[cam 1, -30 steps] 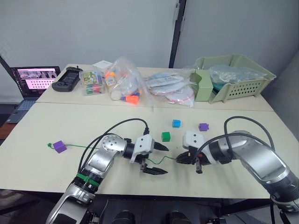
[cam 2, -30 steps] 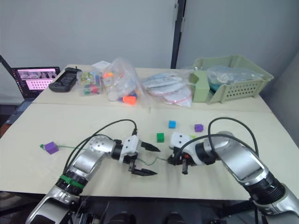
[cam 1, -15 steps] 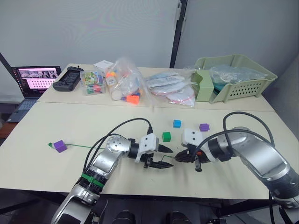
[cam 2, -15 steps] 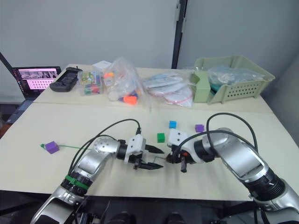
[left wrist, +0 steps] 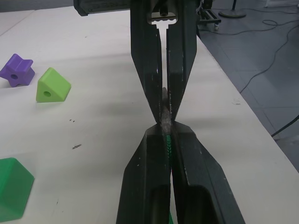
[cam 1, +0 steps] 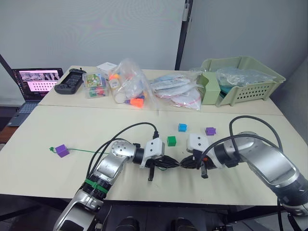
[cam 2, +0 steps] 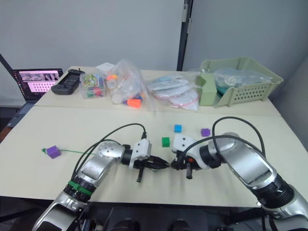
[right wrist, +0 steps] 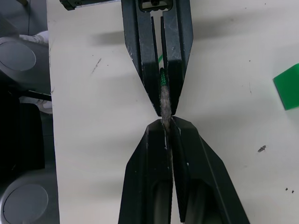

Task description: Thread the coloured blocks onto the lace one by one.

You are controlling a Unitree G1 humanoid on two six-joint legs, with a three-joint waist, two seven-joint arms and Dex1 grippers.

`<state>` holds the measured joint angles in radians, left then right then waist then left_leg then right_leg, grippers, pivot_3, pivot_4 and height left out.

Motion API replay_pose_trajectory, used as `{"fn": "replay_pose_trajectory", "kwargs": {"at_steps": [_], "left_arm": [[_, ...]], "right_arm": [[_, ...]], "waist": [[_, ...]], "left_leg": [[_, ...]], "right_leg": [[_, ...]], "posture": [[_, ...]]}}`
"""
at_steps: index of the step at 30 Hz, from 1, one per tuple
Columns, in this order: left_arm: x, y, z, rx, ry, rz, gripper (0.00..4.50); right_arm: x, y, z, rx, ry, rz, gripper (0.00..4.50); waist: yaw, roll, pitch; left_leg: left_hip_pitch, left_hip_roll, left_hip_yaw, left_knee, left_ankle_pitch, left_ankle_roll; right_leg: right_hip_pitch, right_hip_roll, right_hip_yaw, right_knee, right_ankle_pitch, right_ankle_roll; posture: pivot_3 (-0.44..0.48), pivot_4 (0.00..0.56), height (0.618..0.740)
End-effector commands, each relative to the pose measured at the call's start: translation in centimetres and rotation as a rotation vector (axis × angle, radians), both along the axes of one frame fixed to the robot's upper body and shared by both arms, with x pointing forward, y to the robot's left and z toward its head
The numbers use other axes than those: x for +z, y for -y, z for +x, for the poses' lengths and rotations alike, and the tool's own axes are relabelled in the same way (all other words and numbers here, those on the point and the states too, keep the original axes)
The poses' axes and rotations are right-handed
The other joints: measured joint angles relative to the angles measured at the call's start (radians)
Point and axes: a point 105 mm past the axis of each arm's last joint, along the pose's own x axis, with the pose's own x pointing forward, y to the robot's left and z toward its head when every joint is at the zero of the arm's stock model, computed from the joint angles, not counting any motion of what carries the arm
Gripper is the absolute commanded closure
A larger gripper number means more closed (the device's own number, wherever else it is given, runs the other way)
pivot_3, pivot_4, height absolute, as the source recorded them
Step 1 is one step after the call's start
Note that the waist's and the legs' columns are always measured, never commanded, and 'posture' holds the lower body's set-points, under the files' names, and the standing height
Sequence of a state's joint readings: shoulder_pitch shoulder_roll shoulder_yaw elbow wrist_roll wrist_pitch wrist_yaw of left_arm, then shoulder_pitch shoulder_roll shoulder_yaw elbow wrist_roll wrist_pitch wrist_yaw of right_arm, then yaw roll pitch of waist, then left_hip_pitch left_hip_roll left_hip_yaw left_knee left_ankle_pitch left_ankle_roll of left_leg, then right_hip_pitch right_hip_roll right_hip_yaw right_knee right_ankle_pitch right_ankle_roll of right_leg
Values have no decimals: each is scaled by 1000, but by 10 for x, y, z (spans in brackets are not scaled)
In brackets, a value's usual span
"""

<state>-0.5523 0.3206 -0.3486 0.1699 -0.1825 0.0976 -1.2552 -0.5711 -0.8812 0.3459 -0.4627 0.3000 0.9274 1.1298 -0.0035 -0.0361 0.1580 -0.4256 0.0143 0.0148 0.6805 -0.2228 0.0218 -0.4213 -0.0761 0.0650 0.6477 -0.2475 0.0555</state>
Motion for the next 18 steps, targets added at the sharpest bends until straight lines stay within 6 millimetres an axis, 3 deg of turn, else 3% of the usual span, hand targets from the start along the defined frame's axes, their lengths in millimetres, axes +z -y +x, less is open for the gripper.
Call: {"fn": "replay_pose_trajectory", "kwargs": {"at_steps": [1,3,4,9,15,18], "left_arm": [[16,7,-1,-25,42,-39,4481],[16,7,-1,-25,40,-40,4481],[16,7,-1,-23,37,-41,4500],[14,2,3,4,33,-42,4500],[12,-9,9,48,23,-42,4500],[10,-13,11,53,17,-37,4500]], "right_arm": [[4,-1,-4,16,11,4,4500],[3,-1,-6,12,-6,7,4500],[3,0,-8,12,-23,6,3795],[13,10,-8,-34,-14,20,2125],[35,43,-3,-232,44,88,37],[41,57,-9,-338,72,136,14]], "waist": [[0,0,0],[0,0,0],[0,0,0],[2,0,0],[8,0,0],[14,0,0]], "left_leg": [[0,0,0,0,0,0],[0,0,0,0,0,0],[0,0,0,0,0,0],[0,0,0,0,0,0],[0,0,0,0,0,0],[0,0,-1,0,0,0]], "right_leg": [[0,0,0,0,0,0],[0,0,0,0,0,0],[0,0,0,0,0,0],[0,0,0,0,0,0],[0,0,0,0,0,0],[0,0,0,0,0,0]], "posture": [[0,150,734],[0,150,734],[0,150,734],[0,150,734],[0,150,734],[0,150,734]]}}
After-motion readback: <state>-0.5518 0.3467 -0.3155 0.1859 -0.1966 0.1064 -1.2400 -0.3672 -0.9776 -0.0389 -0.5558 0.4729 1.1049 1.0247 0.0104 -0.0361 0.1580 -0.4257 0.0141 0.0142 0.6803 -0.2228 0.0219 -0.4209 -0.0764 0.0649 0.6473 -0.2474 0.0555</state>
